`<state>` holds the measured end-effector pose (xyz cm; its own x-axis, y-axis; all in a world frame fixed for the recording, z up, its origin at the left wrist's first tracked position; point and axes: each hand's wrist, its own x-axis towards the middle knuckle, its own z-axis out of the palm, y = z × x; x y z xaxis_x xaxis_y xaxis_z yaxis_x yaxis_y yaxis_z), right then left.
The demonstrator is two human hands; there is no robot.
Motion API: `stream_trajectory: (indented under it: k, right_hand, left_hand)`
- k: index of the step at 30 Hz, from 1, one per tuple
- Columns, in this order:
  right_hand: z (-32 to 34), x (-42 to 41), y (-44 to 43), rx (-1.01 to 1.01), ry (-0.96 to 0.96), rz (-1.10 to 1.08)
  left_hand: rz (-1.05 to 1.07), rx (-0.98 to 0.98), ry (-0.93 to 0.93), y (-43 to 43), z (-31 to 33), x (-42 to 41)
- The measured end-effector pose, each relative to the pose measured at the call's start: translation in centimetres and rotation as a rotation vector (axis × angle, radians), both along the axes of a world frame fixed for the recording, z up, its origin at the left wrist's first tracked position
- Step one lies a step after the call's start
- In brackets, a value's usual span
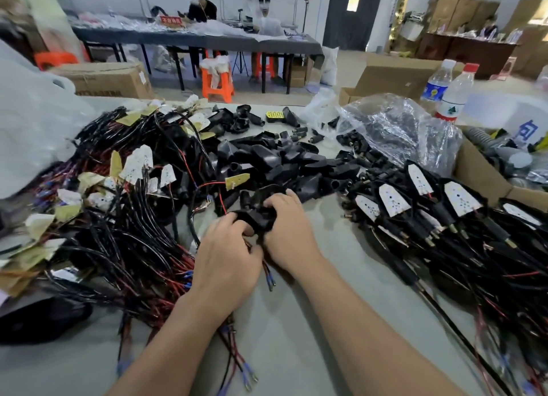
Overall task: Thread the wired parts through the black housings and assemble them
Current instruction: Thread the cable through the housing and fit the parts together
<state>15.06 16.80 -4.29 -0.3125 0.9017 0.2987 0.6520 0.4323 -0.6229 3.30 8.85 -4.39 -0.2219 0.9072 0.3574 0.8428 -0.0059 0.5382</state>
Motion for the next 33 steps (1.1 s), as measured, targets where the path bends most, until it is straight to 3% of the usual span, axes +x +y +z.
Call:
stream_trajectory:
  k: [4,6,10,13,15,18,21,23,25,27,29,33]
  right_hand:
    - [-0.5,1.5,-0.8,0.036,0.136,-0.194]
    - [-0.5,2.0,-1.2,0.030,0.172,-0.249]
    - [0.6,2.8,-1.6,0.139,0.069,-0.376]
    - [2.0,2.2,-2.9,0.256,0.265,-0.209]
    - [2.4,1.5,-4.3,0.283,0.267,-0.052]
    - [2.6,0.6,-5.5,0.144,0.298,0.072]
    - [3.3,0.2,-5.7,-0.122,0.626,0.024]
    - [3.7,0.2,-5.6,-0.296,0.940,-0.025]
    - [3.6,0.1,-5.7,-0.498,1.221,-0.032]
    - [3.0,-0.4,-5.7,-0.626,1.311,0.008]
    - [2.5,-0.9,-5.8,-0.619,1.200,0.070]
    - [1.3,-1.4,-5.8,-0.234,0.709,0.036]
  left_hand:
    - [-0.018,0.095,-0.119,0.0,0.3,0.0]
    - [-0.097,0.063,-0.031,0.2,0.0,-0.1]
    - [-0.167,0.033,0.144,0.0,0.0,0.4]
    - [-0.070,0.132,0.047,-0.1,0.4,0.8]
    - [-0.012,0.209,0.000,-0.2,0.9,0.5]
    - [-0.095,0.287,-0.001,-0.5,1.7,-0.5]
    - [-0.116,0.370,0.079,-1.0,2.2,-0.5]
    - [-0.053,0.403,-0.086,-1.1,2.7,0.1]
    - [0.002,0.294,-0.441,-0.9,3.0,0.5]
    - [-0.068,0.165,-0.892,-0.6,3.3,0.8]
    - [-0.063,0.136,-1.145,-0.5,3.5,0.8]
    - [0.015,0.279,-1.228,-0.3,4.0,-0.6]
